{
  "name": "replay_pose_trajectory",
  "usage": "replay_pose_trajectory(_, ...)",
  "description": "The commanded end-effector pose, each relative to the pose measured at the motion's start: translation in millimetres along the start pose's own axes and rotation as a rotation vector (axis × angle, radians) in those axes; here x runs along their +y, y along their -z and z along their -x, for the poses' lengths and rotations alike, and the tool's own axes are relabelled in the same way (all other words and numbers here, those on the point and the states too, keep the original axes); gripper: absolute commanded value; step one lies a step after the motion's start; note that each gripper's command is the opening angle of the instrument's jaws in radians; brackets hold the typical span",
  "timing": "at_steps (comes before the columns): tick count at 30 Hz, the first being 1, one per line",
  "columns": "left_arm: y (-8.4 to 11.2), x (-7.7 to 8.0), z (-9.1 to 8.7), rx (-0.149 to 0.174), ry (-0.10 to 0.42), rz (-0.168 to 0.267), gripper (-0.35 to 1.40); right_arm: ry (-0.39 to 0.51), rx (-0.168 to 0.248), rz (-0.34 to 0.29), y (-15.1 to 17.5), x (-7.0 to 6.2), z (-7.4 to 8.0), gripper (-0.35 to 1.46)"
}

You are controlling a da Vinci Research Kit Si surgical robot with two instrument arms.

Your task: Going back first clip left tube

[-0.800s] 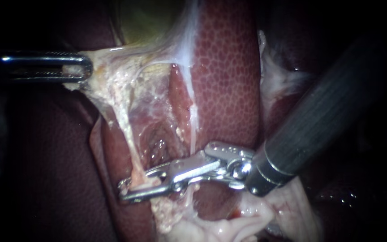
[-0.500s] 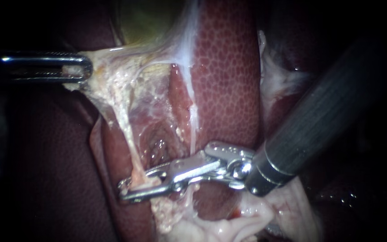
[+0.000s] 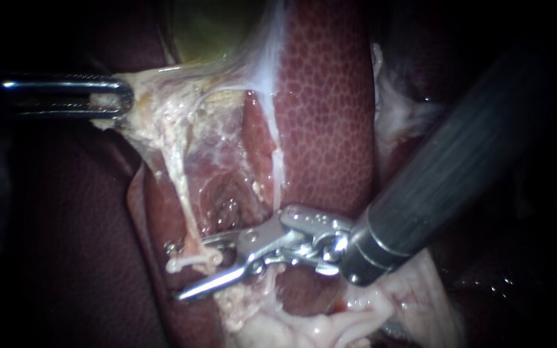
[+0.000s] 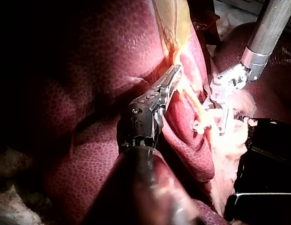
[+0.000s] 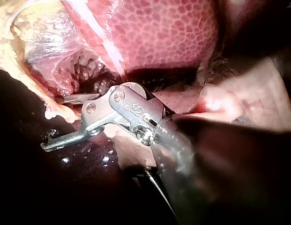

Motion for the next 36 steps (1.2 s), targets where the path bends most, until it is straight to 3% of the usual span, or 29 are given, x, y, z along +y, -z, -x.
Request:
replay_pose_trajectory(1, 0.0, 0.0, 0.0, 0.0, 0.0, 0.0, -0.35, 0.01, 0.002, 0.004, 0.3, 0.0, -0.3, 0.6)
replay_pose_trajectory(9, 0.0, 0.0, 0.0, 0.0, 0.0, 0.0, -0.35, 0.026, 0.007, 0.017, 2.3, 0.5, -0.9, 0.6)
replay_pose_trajectory(18, 0.0, 0.0, 0.0, 0.0, 0.0, 0.001, -0.35, 0.026, 0.008, 0.017, 1.9, 0.3, -1.1, 0.6)
replay_pose_trajectory(25, -0.1, -0.1, 0.0, 0.0, 0.0, 0.001, -0.35, 0.014, -0.018, -0.033, -1.9, -0.3, 2.0, 0.59)
replay_pose_trajectory(28, -0.1, -0.1, 0.0, 0.0, 0.0, 0.001, -0.35, 0.017, -0.02, -0.033, -2.9, 0.2, 2.4, 0.6)
replay_pose_trajectory(36, -0.2, -0.3, 0.0, -0.001, 0.0, 0.003, -0.35, 0.011, 0.006, 0.05, -1.7, 2.6, 1.9, 0.6)
